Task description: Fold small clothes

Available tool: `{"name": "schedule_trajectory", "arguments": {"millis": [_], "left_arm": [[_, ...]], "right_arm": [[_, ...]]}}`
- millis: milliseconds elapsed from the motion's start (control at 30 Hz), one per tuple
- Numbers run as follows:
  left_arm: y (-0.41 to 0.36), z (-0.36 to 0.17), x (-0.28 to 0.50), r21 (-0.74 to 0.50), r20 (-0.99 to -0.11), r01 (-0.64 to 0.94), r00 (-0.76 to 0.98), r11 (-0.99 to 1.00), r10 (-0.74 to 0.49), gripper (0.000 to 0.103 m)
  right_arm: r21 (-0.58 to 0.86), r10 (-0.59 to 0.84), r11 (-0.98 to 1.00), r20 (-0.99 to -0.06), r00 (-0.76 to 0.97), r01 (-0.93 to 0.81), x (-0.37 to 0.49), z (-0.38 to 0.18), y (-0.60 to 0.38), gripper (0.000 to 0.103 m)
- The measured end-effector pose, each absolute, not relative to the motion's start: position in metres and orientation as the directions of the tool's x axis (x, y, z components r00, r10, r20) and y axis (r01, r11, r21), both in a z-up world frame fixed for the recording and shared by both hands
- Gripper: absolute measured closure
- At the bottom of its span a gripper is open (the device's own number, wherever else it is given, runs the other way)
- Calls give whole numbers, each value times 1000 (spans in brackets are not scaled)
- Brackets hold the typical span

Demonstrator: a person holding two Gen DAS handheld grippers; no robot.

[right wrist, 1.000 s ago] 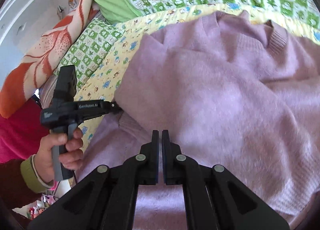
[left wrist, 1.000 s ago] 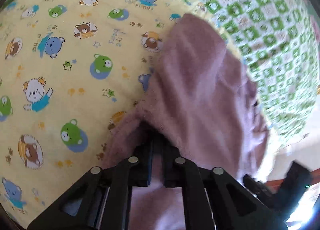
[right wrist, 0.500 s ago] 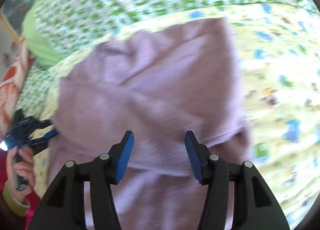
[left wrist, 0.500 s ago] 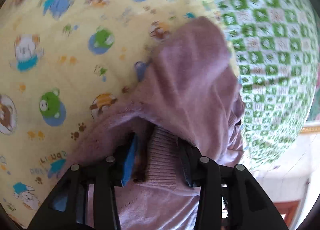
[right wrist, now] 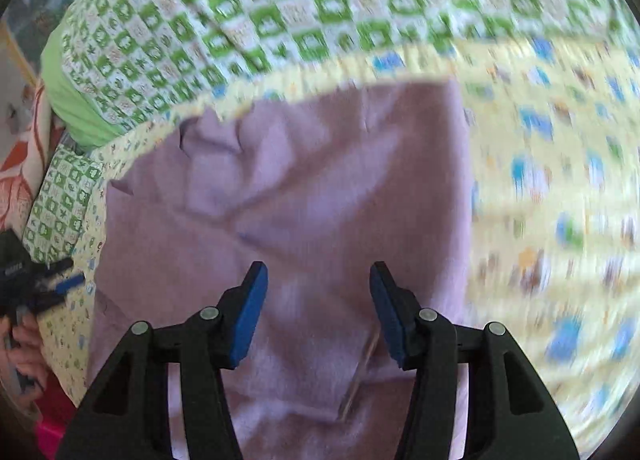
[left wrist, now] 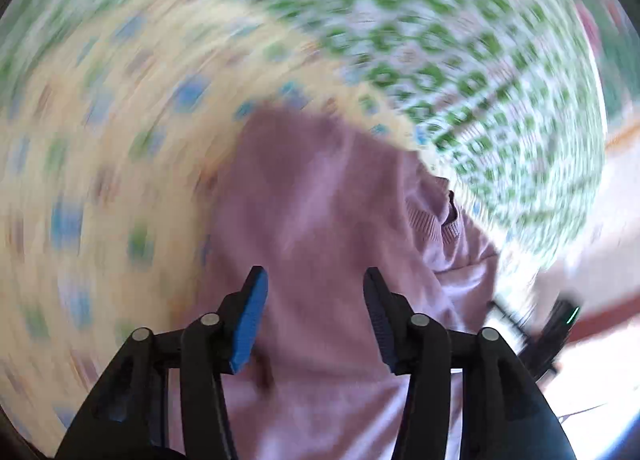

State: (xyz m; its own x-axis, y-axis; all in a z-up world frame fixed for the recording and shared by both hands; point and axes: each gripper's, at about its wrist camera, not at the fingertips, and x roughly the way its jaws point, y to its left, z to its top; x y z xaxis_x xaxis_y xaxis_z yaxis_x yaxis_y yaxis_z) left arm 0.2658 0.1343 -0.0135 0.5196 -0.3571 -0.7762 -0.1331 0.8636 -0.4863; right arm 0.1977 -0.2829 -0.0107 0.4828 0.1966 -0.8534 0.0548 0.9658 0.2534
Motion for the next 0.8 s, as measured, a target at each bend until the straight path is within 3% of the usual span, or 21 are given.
{"name": "schedule_trajectory", "arguments": {"millis": [100,133,167,367,467,533,600,667,700,733,800], "left_arm": [[117,0,322,-360,-820,40,463,932,-337,37],[107,2,347,-311,-839,98,439,945,-321,34],[100,1,369,-264,-860,139,414,954,-298,34],[84,-25,444,-233,-908,237,294,943,-299,34],[68,-45,464,-159,-939,281,254,946,-233,34],[58,-51,471,-115,-946,320,252,940,-202,35],[52,-58,475,-77,-952,352,251,933,-173,36],[53,-60,477,-64,-951,366,261,929,-168,43],[53,-59,478,-59,-949,368,267,928,-166,59],[53,-58,479,-49,-947,367,279,929,-161,90],[55,-53,473,-62,-942,362,286,930,-174,97]], "right_arm": [[232,227,972,-848,479,-50,242,1,-290,42],[210,228,973,-855,466,-90,255,2,-290,31],[170,218,975,-863,456,-143,273,3,-290,28],[135,233,954,-895,381,-267,342,-17,-299,28],[126,225,940,-927,301,-317,359,-41,-294,28],[99,205,927,-942,268,-361,360,-57,-286,30],[68,179,921,-948,262,-384,357,-67,-282,49],[68,185,924,-940,285,-375,354,-68,-286,69],[80,195,928,-937,291,-364,353,-67,-288,76],[101,210,933,-932,296,-345,353,-66,-293,87],[108,220,939,-919,327,-327,349,-60,-302,90]]}}
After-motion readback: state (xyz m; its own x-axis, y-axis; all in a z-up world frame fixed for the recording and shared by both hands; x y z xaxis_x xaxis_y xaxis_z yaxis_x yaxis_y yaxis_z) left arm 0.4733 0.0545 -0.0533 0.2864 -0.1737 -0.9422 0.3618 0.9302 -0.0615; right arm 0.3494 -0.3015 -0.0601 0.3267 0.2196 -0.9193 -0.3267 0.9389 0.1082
